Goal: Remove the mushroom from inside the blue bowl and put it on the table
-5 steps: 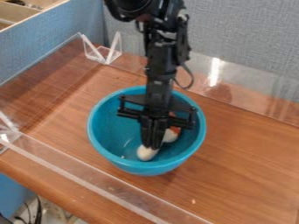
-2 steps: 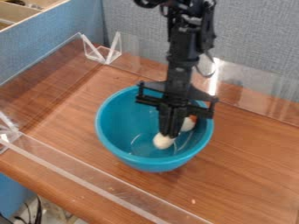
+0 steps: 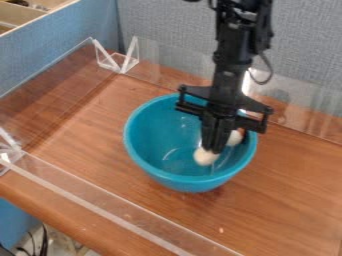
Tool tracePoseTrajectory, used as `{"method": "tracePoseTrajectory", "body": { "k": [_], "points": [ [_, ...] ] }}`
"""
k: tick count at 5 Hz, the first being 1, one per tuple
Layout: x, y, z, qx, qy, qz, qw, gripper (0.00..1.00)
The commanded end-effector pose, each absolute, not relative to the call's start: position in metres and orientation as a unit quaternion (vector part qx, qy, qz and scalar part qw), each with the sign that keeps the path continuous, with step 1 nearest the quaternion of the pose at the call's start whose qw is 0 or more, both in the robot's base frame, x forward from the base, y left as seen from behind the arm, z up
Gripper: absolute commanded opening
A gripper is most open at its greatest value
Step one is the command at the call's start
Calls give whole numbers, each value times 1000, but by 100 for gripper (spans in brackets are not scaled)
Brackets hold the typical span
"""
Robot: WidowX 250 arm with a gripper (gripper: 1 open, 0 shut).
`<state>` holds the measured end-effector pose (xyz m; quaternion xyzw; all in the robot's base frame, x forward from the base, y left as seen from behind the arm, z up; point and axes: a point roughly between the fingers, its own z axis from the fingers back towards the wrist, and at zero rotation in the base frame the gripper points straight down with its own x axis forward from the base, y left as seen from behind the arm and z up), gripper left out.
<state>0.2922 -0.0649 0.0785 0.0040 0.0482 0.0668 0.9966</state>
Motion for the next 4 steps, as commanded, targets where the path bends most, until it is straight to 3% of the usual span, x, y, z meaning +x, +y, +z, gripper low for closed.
{"method": "tracePoseTrajectory", "body": {
  "k": [1,4],
  "points": [
    [300,-81,85,-5,19,44,999,0],
    [270,-104,76,-13,23,35,999,0]
  ]
}}
